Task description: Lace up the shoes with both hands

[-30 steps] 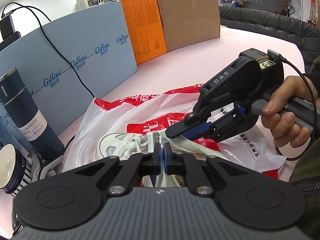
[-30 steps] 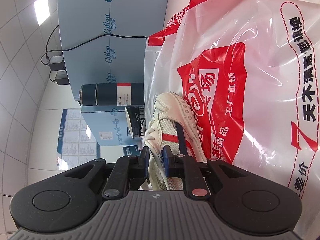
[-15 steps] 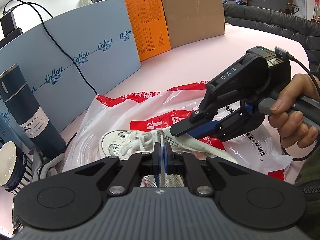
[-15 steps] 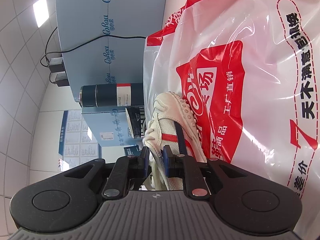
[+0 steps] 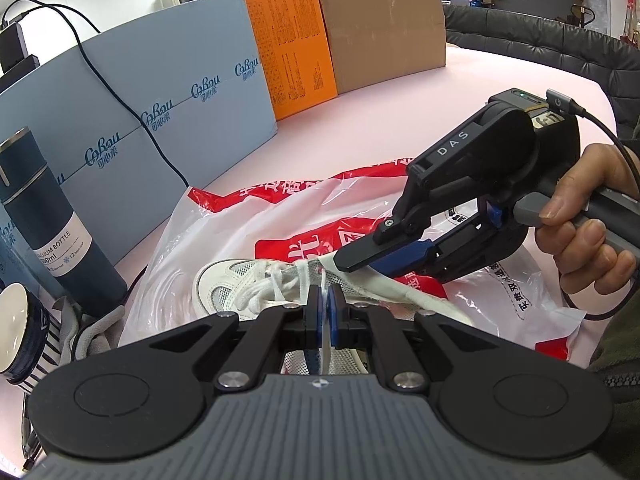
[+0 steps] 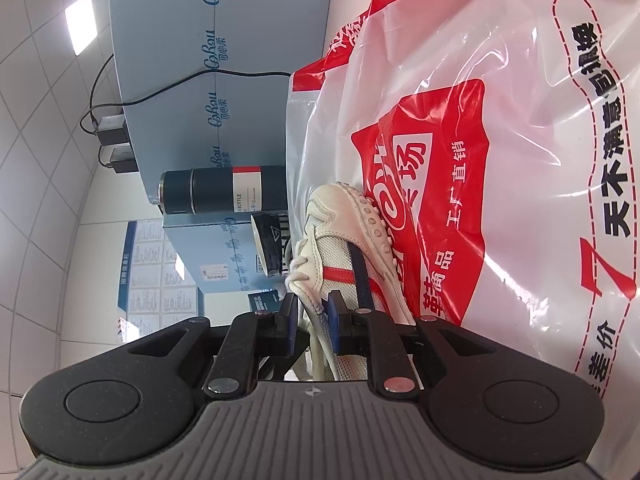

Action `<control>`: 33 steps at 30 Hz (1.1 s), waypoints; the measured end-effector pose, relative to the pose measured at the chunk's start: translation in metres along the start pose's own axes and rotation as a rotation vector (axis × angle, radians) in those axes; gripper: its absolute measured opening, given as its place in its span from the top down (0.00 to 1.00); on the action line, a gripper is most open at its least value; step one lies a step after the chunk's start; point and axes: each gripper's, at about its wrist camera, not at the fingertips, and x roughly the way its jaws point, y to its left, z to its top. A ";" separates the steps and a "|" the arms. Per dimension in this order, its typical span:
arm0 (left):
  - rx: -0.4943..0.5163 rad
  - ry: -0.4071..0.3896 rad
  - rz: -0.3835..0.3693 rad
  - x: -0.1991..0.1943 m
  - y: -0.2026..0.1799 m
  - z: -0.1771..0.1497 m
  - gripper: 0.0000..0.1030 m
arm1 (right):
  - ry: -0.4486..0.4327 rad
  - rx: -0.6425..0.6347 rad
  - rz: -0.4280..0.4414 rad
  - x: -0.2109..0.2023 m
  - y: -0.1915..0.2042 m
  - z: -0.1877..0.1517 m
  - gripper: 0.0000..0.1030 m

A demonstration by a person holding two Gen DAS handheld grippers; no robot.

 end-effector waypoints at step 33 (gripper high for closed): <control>-0.023 -0.015 0.024 0.006 -0.001 0.000 0.99 | 0.002 -0.012 0.001 0.002 0.003 0.001 0.82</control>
